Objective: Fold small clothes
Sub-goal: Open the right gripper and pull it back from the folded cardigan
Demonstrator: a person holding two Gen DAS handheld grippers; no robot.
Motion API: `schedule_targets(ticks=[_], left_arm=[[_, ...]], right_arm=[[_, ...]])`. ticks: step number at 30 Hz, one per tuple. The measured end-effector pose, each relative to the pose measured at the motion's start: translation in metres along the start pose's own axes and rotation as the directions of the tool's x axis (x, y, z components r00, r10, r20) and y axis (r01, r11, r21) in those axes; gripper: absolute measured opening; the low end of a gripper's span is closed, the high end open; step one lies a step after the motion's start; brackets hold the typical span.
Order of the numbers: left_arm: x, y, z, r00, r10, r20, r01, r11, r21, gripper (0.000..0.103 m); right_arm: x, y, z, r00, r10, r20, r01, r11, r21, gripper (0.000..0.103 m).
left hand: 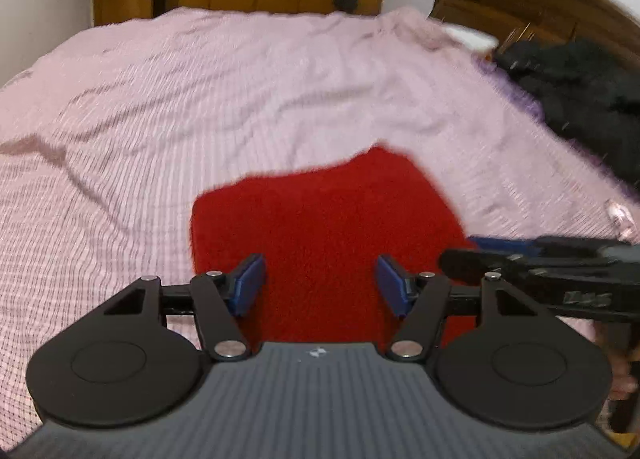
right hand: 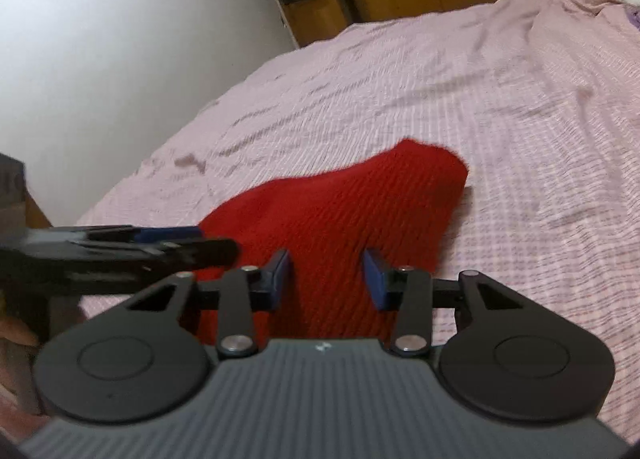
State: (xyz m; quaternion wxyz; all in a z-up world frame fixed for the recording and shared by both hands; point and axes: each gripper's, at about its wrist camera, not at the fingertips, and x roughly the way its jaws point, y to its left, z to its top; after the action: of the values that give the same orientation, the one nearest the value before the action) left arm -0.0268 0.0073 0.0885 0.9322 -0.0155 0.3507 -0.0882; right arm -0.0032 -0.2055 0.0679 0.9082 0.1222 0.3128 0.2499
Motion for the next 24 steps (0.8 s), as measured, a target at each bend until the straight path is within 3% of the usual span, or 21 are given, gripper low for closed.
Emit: schedule_targets(ticks=[11, 14, 17, 19, 24], left_arm=[[0.007, 0.001, -0.009, 1.0, 0.02, 0.023, -0.02, 1.0, 0.003, 0.071], [-0.002, 0.001, -0.009, 0.999, 0.019, 0.036, -0.018, 1.0, -0.026, 0.071], [-0.016, 0.001, -0.011, 0.998, 0.03, 0.048, -0.028, 0.999, -0.047, 0.072], [-0.028, 0.002, -0.013, 0.997, 0.048, 0.054, -0.044, 0.997, -0.062, 0.078], [-0.048, 0.006, -0.022, 0.996, 0.071, 0.06, -0.063, 0.99, -0.129, 0.09]], right_arm=[[0.004, 0.009, -0.012, 0.997, -0.058, 0.059, 0.059, 0.998, -0.018, 0.047], [-0.004, 0.017, -0.013, 0.992, -0.087, 0.087, 0.09, 0.996, -0.023, 0.055], [-0.014, 0.023, -0.013, 0.99, -0.096, 0.1, 0.099, 0.995, -0.021, 0.068], [-0.022, 0.028, -0.015, 0.989, -0.1, 0.112, 0.103, 0.994, -0.024, 0.074], [-0.043, 0.037, -0.023, 0.988, -0.119, 0.097, 0.121, 0.993, -0.015, 0.074]])
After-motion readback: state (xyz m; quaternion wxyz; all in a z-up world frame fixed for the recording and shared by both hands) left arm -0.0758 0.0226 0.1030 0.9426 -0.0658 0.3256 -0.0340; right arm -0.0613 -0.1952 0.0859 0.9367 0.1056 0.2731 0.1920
